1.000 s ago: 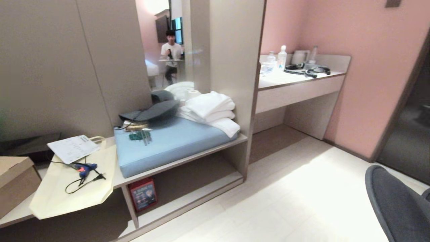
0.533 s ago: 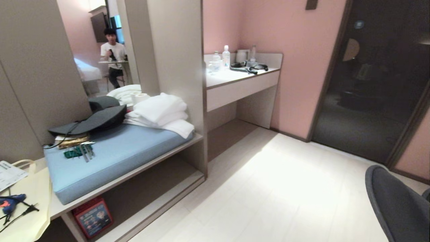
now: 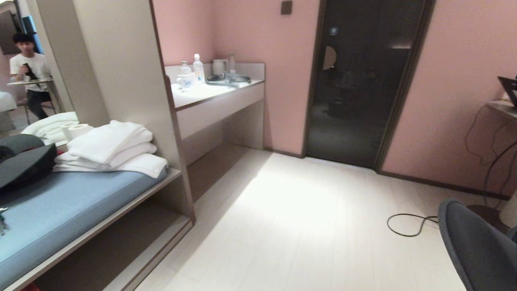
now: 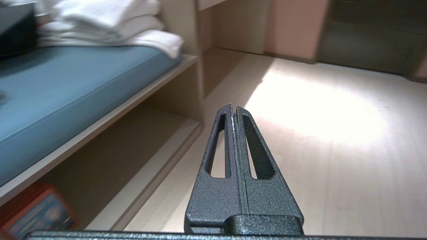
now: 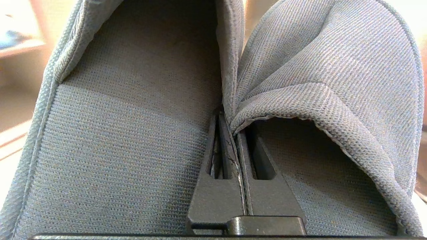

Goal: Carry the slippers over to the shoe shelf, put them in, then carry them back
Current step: Place the slippers on the floor

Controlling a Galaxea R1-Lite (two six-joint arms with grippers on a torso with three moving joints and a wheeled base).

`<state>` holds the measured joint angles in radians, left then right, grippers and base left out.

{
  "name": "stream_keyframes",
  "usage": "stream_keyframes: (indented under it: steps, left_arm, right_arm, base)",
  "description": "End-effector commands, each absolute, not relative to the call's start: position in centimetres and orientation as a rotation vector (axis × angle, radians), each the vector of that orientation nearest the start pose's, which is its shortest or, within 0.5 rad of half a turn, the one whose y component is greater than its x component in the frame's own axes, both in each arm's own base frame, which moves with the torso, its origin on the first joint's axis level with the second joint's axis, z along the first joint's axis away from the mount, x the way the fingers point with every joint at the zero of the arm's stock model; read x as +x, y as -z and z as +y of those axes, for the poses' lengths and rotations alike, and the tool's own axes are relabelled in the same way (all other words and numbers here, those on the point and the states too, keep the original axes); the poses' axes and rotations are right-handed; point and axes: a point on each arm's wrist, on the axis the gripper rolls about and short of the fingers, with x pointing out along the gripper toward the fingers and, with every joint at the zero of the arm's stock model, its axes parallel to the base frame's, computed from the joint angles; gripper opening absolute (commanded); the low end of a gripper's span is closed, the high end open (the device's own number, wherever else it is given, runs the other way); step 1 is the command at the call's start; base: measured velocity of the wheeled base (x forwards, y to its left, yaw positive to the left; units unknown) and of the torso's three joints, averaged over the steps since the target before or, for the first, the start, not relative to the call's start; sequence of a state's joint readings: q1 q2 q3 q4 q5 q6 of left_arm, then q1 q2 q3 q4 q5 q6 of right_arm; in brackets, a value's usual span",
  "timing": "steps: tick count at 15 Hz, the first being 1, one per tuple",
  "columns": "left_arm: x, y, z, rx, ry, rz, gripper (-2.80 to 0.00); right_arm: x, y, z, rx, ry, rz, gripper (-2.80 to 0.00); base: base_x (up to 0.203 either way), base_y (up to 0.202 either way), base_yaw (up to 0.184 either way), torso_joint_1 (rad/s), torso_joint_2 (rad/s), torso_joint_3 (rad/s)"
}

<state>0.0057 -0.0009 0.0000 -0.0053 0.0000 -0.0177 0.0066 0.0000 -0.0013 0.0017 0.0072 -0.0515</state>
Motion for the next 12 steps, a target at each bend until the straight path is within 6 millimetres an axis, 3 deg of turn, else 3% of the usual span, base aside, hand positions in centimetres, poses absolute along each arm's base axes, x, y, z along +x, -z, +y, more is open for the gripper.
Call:
stream_keyframes:
  steps: [1, 3, 12]
  left_arm:
    - [-2.28, -7.61, -0.02, -0.018, -0.008, -0.006, -2.8]
    - [-2.28, -7.61, -0.02, -0.018, -0.008, -0.006, -2.8]
    - [-2.28, -7.61, -0.02, -0.018, -0.008, -0.006, -2.8]
  right_arm:
    - [-2.28, -7.58, 0.0, -0.052, -0.015, 0.001, -2.8]
    - [-2.27, -7.54, 0.0, -0.054, -0.014, 0.002, -2.8]
    - [-2.28, -7.58, 0.0, -0.057, -0.014, 0.001, -2.8]
  base:
    - [-0.005, 0.01, -0.162, 0.006, 0.01, 0.002]
    - [-0.001, 0.005, -0.099, 0.005, 0.0, -0.001]
    - [0.0, 0.0, 0.0, 0.0, 0.0, 0.0]
